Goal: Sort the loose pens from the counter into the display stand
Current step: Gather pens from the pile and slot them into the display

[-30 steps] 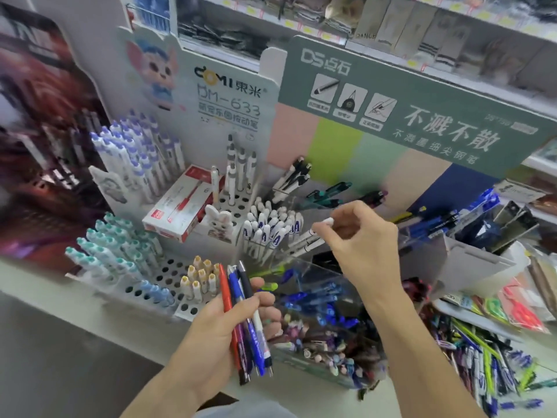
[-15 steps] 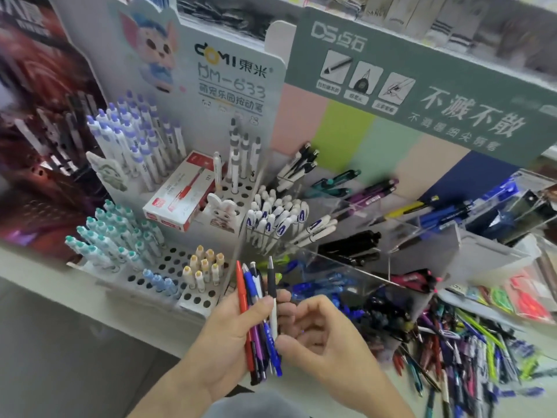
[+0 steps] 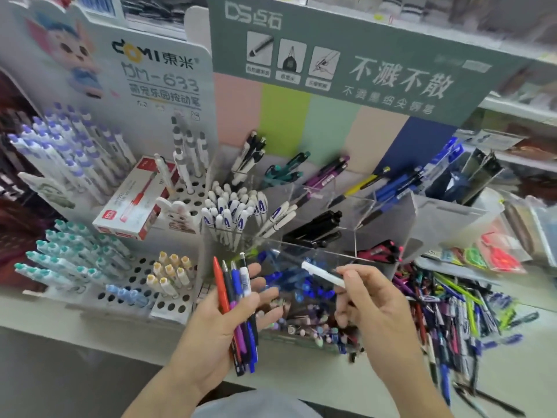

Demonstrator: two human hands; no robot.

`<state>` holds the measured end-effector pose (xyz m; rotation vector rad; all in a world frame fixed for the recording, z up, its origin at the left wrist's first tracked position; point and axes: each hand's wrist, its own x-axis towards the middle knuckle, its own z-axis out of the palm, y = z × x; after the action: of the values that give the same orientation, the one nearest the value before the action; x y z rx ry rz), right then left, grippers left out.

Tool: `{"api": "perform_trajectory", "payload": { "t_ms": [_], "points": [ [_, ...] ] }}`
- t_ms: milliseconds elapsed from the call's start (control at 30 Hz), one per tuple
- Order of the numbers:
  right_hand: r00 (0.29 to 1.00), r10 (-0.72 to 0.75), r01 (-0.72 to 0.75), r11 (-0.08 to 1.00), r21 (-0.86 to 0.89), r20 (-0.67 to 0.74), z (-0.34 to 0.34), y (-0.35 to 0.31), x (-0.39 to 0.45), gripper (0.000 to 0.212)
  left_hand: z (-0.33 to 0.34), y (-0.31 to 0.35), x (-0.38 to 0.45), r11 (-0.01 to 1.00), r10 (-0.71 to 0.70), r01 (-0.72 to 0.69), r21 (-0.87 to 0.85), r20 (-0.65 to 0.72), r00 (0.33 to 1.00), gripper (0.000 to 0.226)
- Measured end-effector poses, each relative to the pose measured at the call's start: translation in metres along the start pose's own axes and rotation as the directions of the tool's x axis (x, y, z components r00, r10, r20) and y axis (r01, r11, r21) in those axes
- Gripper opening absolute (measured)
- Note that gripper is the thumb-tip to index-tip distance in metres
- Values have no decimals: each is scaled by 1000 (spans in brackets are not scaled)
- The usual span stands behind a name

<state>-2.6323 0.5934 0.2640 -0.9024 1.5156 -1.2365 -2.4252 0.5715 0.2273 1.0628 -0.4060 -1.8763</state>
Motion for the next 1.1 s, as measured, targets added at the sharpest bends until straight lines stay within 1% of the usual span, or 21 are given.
{"api": "perform_trajectory", "payload": {
  "t_ms": [33,100,167,233,267,367,400,467,567,667,800,900,1000,1067,1100],
  "points": [
    [1000,-23,24,999,-43,17,-9,-5,3,22,-1,-1,1,1000,-9,9,-6,-16,1000,37],
    [995,-66,76,988,-137,70,-25,-17,8,23,-2,-3,1,999,-33,33,-14,-17,999,35],
    [978,-70,121,957,-262,196,-35,-26,15,18,-1,-4,0,996,-87,86,20,41,995,35],
    [930,8,140,917,-374,368,-34,-29,22,7,2,-6,-4,983,-165,154,96,122,979,34],
    [902,56,131,909,-395,429,-29,-27,26,4,3,-8,-5,973,-202,180,144,158,967,33],
    [851,116,138,892,-431,512,-7,-10,36,22,6,-15,-7,939,-299,241,245,237,924,33],
    [837,123,163,874,-458,533,1,-4,38,25,6,-15,-8,929,-320,249,275,258,912,33],
    [814,131,208,843,-496,565,11,5,39,22,3,-14,-9,910,-338,240,339,269,902,33],
    [799,136,191,866,-462,586,15,6,38,13,-2,-8,-10,899,-332,213,382,279,901,34],
    [786,164,140,892,-429,596,13,2,40,9,-2,-6,-12,913,-293,173,370,300,908,35],
    [804,155,148,883,-445,575,2,-14,47,2,-6,1,-14,937,-226,128,325,287,931,33],
    [866,57,161,909,-384,497,-9,-29,52,3,-11,11,-18,944,-196,99,314,295,935,31],
    [901,-65,206,934,-291,428,-13,-44,54,6,-12,16,-20,956,-77,16,292,198,977,34],
    [913,-152,254,938,-235,378,-9,-57,52,9,-9,18,-18,977,-4,-23,213,126,992,36],
    [919,-217,296,931,-213,328,-4,-66,51,10,-9,20,-17,985,21,-37,168,99,995,36]
  ]
}}
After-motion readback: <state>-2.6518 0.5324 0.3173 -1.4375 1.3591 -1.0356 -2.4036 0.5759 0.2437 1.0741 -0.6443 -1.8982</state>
